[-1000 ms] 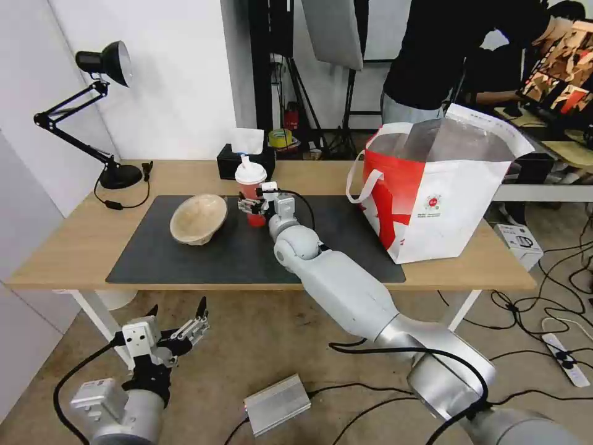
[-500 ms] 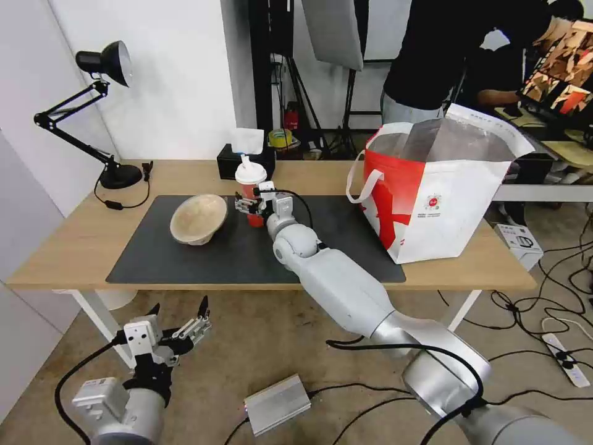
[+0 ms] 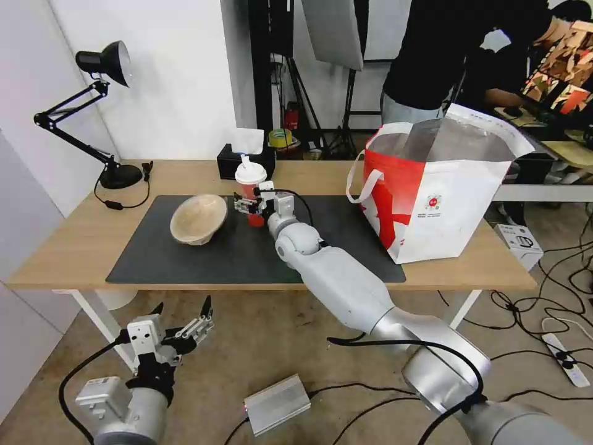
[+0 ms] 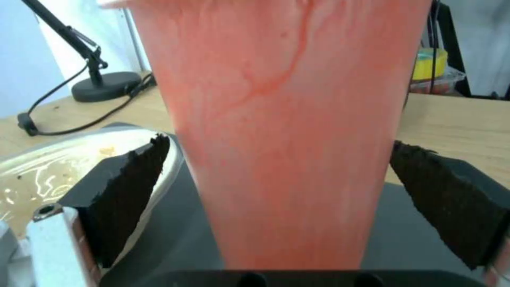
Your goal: Pick up the trash from the table and place it into the takeout bag.
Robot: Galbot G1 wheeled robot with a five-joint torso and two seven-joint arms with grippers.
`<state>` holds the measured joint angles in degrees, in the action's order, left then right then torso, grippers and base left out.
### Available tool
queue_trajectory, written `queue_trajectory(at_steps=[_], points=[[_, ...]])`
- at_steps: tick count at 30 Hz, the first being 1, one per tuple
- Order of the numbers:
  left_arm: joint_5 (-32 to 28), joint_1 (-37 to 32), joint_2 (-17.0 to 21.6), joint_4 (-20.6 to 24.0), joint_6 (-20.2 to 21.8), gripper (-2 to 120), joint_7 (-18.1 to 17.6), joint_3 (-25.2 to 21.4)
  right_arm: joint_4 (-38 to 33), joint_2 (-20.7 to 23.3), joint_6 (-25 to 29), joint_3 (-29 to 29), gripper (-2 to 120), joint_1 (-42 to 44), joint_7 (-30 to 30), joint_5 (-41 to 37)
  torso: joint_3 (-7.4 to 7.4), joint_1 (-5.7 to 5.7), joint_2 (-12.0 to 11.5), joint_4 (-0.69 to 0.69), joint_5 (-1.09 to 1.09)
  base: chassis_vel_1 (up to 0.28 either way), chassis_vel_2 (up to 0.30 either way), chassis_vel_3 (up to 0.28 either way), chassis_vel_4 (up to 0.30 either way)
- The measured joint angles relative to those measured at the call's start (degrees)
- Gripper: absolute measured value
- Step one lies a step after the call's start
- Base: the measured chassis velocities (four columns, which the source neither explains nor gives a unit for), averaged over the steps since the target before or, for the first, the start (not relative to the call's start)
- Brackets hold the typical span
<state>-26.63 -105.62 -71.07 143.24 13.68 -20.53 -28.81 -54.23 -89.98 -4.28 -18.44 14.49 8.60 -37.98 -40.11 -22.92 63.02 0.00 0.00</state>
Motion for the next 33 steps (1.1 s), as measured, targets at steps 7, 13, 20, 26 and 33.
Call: queue_trajectory(at_steps=[7,13,20,26,33], points=[[0.1,0.1,-0.1,0.0,0.1,100,0.0,0.5,0.7,0.0,0.5,0.1,100,0.3,-0.8,-0.7,0.00,0.00,0.0,0.00,0.00,0.000,0.000,0.000,0.000],[0.1,0.2,-0.2,0.0,0.1,100,0.0,0.9,0.9,0.0,0.6,0.2,87,0.6,-1.4,-1.0,0.00,0.00,0.0,0.00,0.00,0.000,0.000,0.000,0.000],[0.2,0.1,-0.3,0.0,0.1,100,0.0,1.1,0.4,0.0,0.7,-0.1,60,1.4,-1.6,-1.0,0.00,0.00,0.0,0.00,0.00,0.000,0.000,0.000,0.000],[0.2,-0.2,-0.2,0.0,0.1,100,0.0,0.9,0.1,0.0,0.7,-0.1,40,1.5,-1.6,-1.0,0.00,0.00,0.0,0.00,0.00,0.000,0.000,0.000,0.000],[0.3,-0.1,-0.2,0.0,0.1,100,0.0,1.1,-0.6,0.1,0.8,0.0,18,1.9,-1.5,-1.0,0.00,0.00,0.0,0.00,0.00,0.000,0.000,0.000,0.000]])
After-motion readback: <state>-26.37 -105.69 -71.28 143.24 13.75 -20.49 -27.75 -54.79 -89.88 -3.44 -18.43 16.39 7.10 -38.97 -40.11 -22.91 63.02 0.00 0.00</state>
